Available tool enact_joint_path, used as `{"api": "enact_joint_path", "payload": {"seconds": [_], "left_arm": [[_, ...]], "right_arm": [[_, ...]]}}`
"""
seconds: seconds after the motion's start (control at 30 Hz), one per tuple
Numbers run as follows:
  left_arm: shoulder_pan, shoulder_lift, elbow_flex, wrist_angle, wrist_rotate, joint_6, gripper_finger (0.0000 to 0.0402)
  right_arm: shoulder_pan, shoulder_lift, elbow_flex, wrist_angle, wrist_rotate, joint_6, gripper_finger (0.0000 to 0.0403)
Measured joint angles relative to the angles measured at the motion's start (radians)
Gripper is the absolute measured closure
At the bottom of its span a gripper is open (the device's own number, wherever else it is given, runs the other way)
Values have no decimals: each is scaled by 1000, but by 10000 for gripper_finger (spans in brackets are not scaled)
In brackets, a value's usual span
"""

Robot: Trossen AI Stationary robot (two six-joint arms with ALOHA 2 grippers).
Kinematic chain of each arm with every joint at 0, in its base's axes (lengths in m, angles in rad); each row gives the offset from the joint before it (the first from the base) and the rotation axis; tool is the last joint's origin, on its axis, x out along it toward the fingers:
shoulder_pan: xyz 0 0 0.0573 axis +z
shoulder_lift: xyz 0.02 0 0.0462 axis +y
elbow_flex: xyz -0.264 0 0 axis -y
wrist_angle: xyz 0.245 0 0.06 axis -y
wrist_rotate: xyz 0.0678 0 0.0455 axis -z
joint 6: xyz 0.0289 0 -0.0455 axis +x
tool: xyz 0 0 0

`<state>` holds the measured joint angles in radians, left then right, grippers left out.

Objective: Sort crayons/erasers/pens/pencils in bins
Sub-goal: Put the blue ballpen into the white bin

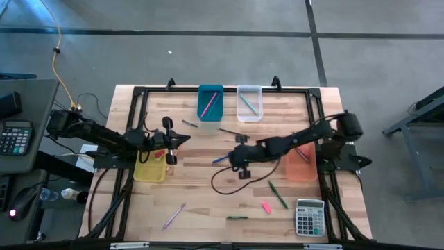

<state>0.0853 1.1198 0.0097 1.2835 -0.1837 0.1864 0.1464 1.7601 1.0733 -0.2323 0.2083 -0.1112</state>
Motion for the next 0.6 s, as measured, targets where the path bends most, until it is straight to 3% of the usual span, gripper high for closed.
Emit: {"api": "enact_joint_path", "payload": {"seconds": [0.23,0.43,0.6], "left_arm": [[0,0,0,0,0,-3,401],[0,0,0,0,0,-3,401],[0,0,0,-2,-1,-3,401]], "right_arm": [[-54,136,191,-226,-8,-42,272],[-101,234,290,-280,-124,-81,272],[-123,293,338,-286,-130,-72,284]]}}
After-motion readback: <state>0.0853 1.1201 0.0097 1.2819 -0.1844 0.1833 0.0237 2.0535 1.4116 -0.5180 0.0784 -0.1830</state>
